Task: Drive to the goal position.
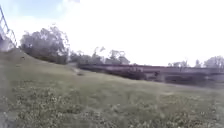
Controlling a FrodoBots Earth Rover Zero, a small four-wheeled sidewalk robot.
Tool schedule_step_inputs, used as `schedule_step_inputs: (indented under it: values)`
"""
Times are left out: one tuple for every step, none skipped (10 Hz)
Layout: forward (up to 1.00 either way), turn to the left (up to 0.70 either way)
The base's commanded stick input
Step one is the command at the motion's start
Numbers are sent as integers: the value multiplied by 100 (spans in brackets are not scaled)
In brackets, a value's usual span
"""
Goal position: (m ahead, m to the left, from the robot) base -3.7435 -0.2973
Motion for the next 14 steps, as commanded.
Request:
schedule_step_inputs:
  values:
    - [26,0]
    - [26,0]
    - [26,0]
    - [26,0]
    - [26,0]
    - [26,0]
    - [27,0]
    - [29,0]
    - [30,0]
    - [31,0]
    - [31,0]
    - [27,0]
    - [24,0]
    - [22,0]
